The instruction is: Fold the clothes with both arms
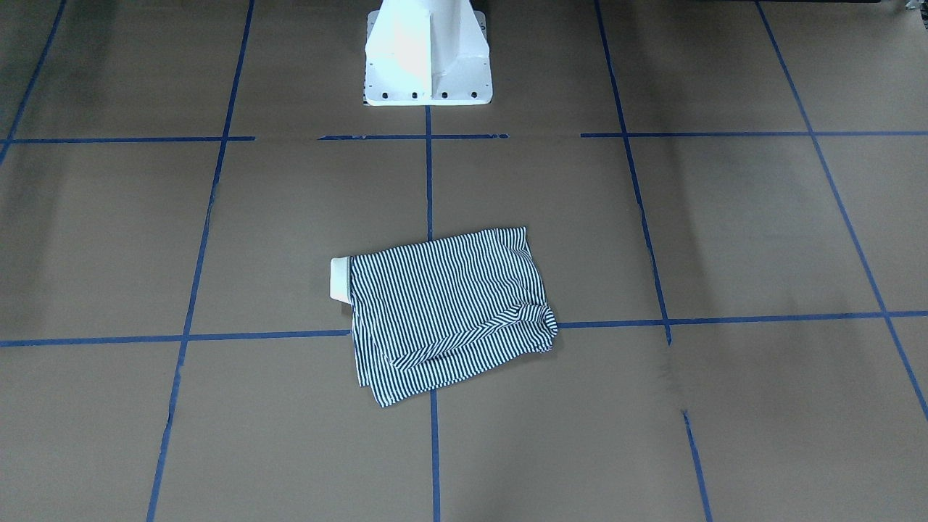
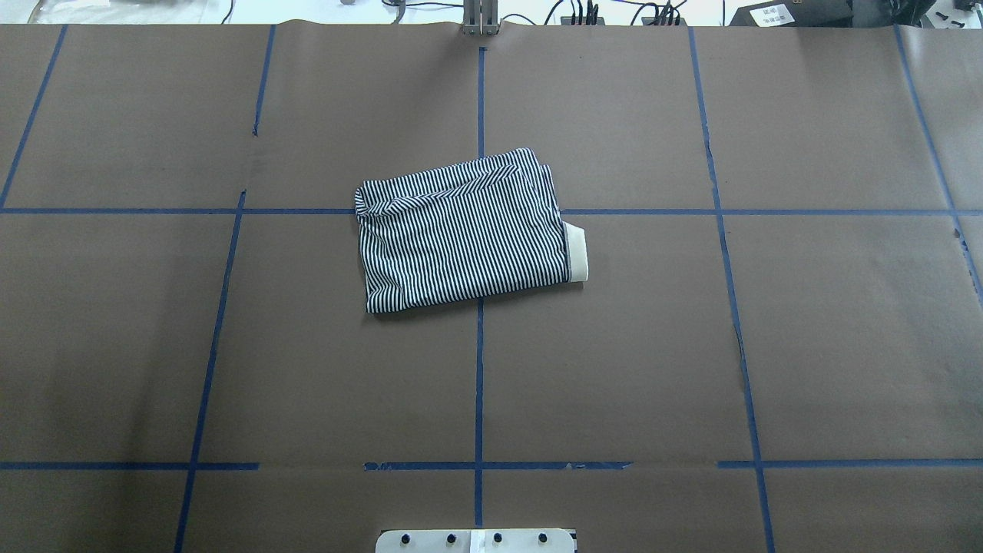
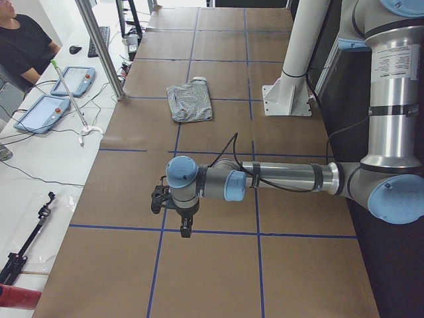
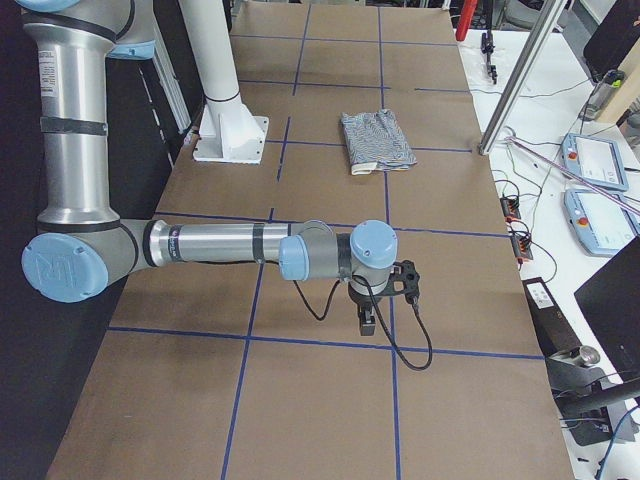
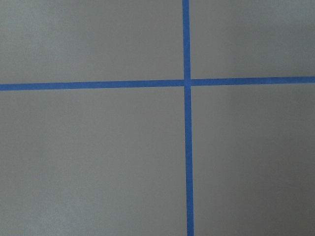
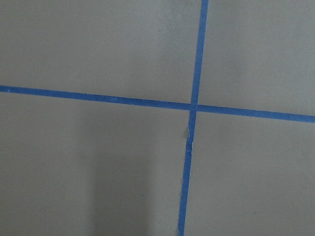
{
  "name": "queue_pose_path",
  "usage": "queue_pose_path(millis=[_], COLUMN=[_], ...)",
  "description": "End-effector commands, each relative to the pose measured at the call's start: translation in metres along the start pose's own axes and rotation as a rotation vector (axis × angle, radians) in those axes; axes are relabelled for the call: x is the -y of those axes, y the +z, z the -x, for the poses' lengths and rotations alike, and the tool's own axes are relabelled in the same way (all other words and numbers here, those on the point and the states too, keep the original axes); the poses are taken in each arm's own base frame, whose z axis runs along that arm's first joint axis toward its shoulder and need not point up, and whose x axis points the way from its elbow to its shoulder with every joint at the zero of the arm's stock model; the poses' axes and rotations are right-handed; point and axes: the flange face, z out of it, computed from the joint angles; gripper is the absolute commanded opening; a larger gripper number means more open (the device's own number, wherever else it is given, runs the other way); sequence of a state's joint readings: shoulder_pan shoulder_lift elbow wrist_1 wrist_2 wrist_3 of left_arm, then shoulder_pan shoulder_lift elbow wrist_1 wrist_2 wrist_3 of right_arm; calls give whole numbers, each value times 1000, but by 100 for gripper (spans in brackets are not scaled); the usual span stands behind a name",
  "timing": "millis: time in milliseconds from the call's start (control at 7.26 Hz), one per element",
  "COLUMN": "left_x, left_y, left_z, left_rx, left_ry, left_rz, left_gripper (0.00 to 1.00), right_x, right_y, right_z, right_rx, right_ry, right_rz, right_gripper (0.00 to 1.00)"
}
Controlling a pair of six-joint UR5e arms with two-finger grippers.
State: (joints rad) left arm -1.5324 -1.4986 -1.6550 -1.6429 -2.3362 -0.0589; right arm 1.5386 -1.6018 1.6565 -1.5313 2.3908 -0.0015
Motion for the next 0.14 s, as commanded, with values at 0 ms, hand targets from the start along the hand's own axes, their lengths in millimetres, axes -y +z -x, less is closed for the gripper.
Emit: queue_pose_path(millis=[0], left_x=[0], left_y=[0], left_z=[1], left_rx=[2], left_ry=[0], left_rz=[1], left_gripper=[100], right_x=[0], right_y=[-3], right_z=[3], right_rx=[2], right_ry=[-7], right_rz=[-7], right_gripper=[100])
